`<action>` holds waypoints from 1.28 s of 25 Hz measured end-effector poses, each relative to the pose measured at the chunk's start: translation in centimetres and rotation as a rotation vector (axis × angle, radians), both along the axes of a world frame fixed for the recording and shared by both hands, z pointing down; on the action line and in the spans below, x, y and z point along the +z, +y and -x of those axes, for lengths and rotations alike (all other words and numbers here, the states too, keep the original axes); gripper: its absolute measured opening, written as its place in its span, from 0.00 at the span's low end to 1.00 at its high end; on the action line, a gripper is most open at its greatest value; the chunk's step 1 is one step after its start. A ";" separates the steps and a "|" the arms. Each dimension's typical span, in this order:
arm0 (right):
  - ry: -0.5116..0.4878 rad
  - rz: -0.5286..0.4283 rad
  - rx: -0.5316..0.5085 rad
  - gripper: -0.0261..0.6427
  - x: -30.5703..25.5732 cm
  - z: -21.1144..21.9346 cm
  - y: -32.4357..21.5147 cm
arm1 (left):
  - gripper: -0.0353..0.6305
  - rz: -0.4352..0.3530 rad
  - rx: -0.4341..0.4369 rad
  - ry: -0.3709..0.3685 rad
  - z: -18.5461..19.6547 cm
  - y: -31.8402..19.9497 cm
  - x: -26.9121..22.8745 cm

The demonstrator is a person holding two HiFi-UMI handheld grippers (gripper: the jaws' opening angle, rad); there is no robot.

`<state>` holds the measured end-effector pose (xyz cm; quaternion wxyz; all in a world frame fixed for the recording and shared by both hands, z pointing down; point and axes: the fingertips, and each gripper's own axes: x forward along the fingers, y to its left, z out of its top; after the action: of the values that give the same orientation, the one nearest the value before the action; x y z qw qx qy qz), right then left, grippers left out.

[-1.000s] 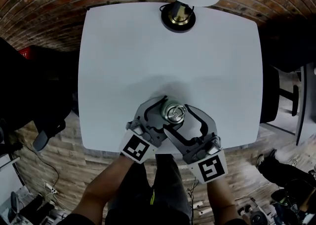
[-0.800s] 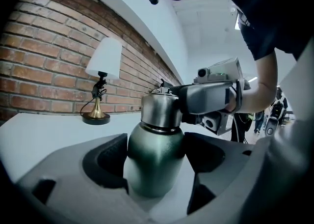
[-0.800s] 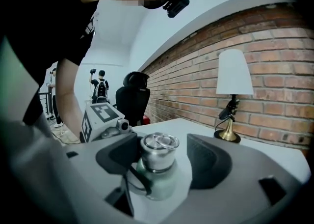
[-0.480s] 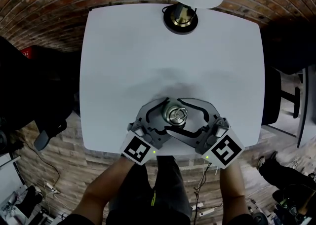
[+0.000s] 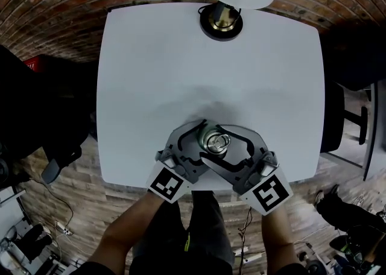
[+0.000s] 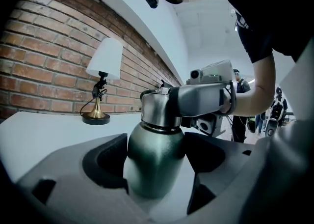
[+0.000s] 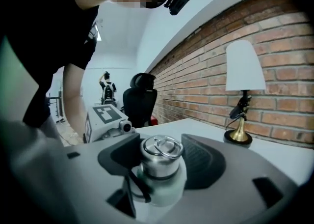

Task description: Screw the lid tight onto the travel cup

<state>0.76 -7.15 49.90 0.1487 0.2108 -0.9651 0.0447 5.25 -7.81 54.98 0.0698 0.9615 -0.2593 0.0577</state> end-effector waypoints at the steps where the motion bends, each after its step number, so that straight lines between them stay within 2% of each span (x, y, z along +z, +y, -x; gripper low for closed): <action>1: -0.012 -0.017 0.076 0.44 -0.1 -0.1 -0.2 | 0.58 -0.002 -0.001 0.000 0.0 0.0 0.0; 5: -0.068 -0.087 0.386 0.44 -0.7 -0.6 -1.1 | 0.58 -0.001 -0.006 0.003 -0.1 -0.2 0.0; 8: -0.084 -0.119 0.557 0.44 -0.9 -1.1 -1.4 | 0.58 0.007 -0.008 0.005 -0.1 -0.1 0.1; 10: -0.087 -0.130 0.626 0.44 -0.9 -1.2 -1.4 | 0.58 0.008 -0.011 0.008 -0.1 -0.1 0.1; 13: -0.073 -0.119 0.642 0.44 -0.6 -1.4 -1.3 | 0.58 0.010 -0.013 0.012 -0.1 -0.1 0.1; 16: -0.067 -0.113 0.598 0.44 -0.6 -1.3 -1.3 | 0.58 -0.005 -0.013 0.019 -0.3 -0.2 -0.1; 20: -0.090 -0.064 0.490 0.47 -0.3 -1.2 -0.9 | 0.58 0.009 -0.012 0.020 -0.2 -0.2 0.1; 24: -0.063 -0.036 0.277 0.49 -0.2 -0.9 0.2 | 0.58 0.009 -0.004 0.022 -0.3 -0.1 0.1; 29: 0.025 -0.035 -0.019 0.50 0.1 -0.6 0.6 | 0.58 0.003 -0.001 0.032 -0.1 -0.1 0.0; 32: 0.056 -0.027 -0.135 0.50 0.4 -0.1 0.7 | 0.58 0.003 0.004 0.030 -0.2 -0.1 0.1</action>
<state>0.86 -6.48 50.33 0.1755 0.1484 -0.9731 0.0158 5.41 -7.91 55.04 0.0749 0.9627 -0.2563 0.0439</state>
